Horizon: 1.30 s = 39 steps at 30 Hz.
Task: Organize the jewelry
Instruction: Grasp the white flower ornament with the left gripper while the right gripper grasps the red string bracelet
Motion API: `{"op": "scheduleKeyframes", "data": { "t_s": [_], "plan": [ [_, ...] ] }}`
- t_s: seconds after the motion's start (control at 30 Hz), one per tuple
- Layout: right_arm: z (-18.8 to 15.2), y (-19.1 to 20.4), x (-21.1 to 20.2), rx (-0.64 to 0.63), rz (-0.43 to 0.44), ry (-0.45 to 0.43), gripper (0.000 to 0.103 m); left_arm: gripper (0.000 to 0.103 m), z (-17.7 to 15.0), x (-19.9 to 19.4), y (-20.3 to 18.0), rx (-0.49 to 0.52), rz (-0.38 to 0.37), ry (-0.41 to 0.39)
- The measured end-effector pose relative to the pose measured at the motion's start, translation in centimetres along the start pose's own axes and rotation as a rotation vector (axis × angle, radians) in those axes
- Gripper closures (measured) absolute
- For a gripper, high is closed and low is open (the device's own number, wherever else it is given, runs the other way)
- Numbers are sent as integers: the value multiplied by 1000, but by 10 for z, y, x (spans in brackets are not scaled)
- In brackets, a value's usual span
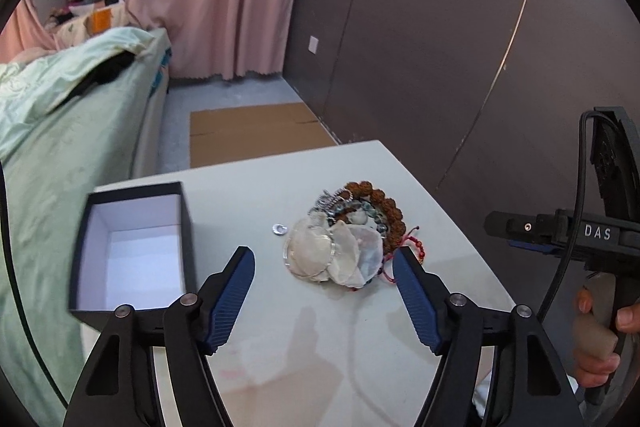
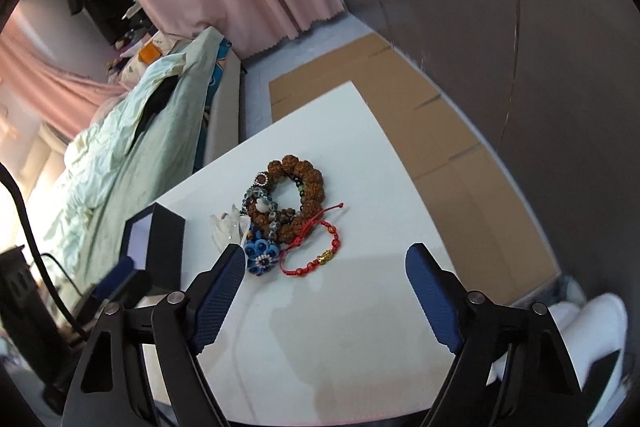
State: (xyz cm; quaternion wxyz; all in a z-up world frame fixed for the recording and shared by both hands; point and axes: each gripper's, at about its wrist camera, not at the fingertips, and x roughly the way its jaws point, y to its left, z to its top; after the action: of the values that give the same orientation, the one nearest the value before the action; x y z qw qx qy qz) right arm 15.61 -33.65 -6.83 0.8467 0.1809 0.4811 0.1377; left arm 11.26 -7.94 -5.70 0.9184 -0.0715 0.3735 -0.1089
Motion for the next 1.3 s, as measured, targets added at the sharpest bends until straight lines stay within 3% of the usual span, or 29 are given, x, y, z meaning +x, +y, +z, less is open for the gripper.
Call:
{"op": "scheduleKeyframes", "data": {
  "t_s": [0.1, 0.43, 0.53, 0.67, 0.73, 0.87, 0.9, 1.1, 1.3],
  "plan": [
    [4, -9, 7, 45, 23, 20, 26, 38, 0, 13, -4, -1, -23, 29],
    [16, -23, 30, 132, 65, 66, 28, 39, -5, 58, -20, 13, -72, 116],
    [19, -25, 43, 154, 75, 101, 38, 50, -6, 70, -21, 17, -69, 138],
    [20, -25, 64, 158, 64, 156, 47, 80, -7, 85, -23, 34, -53, 176],
    [21, -24, 73, 154, 59, 173, 50, 89, -6, 83, -22, 25, -71, 168],
    [23, -18, 85, 124, 31, 196, 54, 96, 1, 73, -22, 38, -73, 129],
    [24, -14, 87, 107, 18, 199, 55, 103, 2, 72, -21, 34, -73, 122],
    [21, 9, 93, -31, -81, 190, 57, 103, 11, 60, -11, 0, -83, 89],
    [13, 32, 97, -194, -213, 176, 70, 103, 18, 46, -3, -24, -92, 46]
  ]
}}
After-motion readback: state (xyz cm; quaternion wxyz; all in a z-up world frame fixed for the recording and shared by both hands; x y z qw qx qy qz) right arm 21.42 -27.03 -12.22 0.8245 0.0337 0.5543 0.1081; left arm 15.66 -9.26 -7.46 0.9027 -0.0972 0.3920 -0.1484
